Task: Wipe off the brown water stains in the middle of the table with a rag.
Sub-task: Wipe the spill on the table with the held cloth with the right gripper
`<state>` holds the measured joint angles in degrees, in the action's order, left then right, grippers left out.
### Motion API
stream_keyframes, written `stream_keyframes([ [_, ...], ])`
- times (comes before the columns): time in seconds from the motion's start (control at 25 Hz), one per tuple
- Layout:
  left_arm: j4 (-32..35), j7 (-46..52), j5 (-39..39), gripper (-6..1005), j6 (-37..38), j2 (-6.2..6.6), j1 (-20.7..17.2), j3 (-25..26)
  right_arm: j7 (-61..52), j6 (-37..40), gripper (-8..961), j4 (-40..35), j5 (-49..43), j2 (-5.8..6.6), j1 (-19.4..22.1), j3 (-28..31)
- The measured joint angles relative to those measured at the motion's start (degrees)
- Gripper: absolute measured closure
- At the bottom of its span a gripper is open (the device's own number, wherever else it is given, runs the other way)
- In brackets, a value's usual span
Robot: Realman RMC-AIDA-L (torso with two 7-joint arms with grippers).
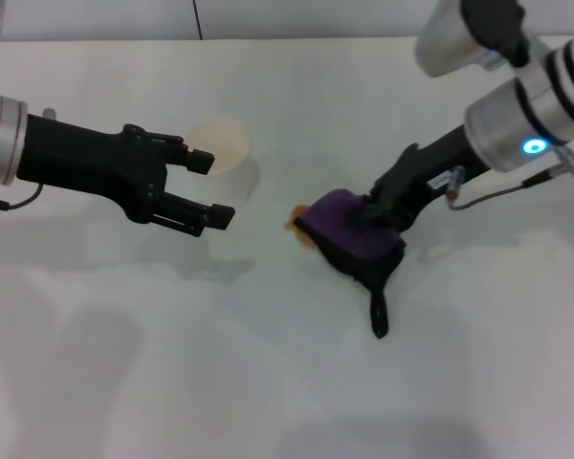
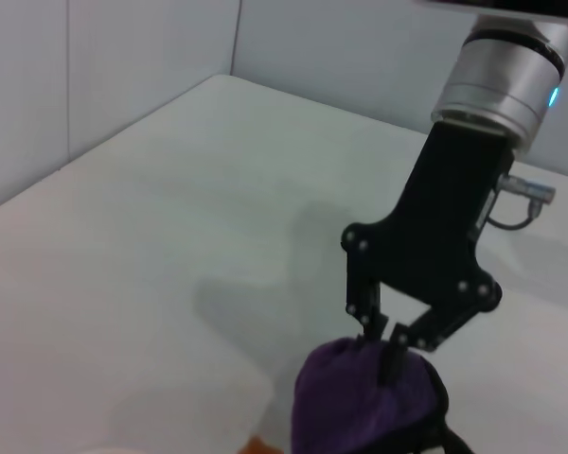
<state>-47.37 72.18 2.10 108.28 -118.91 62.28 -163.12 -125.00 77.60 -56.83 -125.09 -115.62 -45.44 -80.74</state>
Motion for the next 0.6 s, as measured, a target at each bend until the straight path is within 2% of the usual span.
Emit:
stream_keyframes([
  [0.32, 0.0, 0.0, -0.1, 115, 0.0, 0.0, 0.3, 0.0, -0.1, -1.5, 854, 5.9, 1.9, -0.34, -5.3, -4.2],
  [0.6, 0.3, 0.0, -0.2, 115, -0.3, -0.09, 0.8, 0.0, 0.3, -3.8, 855, 9.2, 3.1, -0.47, -7.1, -6.9],
])
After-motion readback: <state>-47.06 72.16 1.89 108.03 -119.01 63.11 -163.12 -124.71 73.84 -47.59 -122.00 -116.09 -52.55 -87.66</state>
